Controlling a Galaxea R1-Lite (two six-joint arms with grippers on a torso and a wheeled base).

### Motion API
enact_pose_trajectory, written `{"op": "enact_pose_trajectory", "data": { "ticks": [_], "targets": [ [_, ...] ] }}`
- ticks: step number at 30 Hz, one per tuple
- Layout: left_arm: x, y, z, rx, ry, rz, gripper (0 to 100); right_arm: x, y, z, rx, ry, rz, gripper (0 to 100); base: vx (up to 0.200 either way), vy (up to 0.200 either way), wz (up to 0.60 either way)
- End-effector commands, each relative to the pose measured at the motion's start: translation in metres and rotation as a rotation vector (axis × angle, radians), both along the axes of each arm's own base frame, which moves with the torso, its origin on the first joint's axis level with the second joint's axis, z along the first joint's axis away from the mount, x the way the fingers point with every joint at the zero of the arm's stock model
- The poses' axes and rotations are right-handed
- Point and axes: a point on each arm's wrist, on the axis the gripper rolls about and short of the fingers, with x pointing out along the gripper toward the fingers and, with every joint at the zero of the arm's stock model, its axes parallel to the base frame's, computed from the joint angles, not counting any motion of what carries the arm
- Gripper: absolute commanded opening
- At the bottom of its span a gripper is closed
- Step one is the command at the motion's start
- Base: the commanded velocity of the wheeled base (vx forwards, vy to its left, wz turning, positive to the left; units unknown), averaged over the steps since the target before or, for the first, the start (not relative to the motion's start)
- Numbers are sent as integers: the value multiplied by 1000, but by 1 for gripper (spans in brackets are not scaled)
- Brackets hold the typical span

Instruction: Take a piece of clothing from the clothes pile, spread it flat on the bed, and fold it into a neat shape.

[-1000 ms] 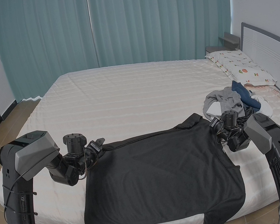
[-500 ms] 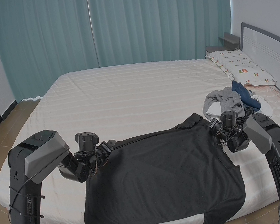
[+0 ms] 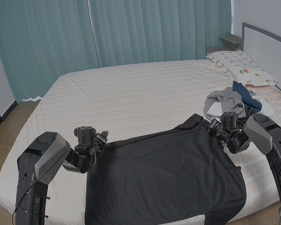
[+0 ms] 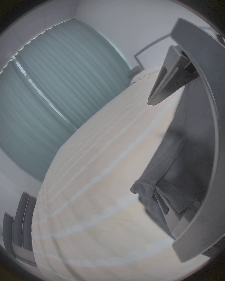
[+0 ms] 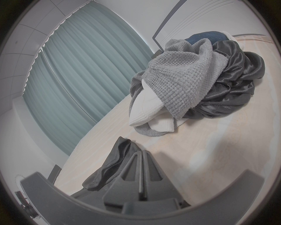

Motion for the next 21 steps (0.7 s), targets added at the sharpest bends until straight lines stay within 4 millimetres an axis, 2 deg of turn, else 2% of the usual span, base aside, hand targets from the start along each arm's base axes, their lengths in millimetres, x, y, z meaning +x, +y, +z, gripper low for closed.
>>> {"op": "enact_pose_trajectory", "data": {
  "ticks": [1, 5, 10, 21],
  "targets": [
    [32, 32, -2, -51, -84, 178, 100, -1, 1, 1, 1, -7, 2, 0, 0, 0, 0],
    [37, 52, -2, -56, -100, 229, 100, -4, 1, -1, -1, -14, 3, 0, 0, 0, 0],
    [38, 61, 0, -59, -111, 247, 100, -5, 0, -5, -2, -10, 1, 0, 0, 0, 0],
    [32, 47, -3, -54, -79, 211, 100, -8, 1, -2, 1, -7, 8, 0, 0, 0, 0]
  ]
}}
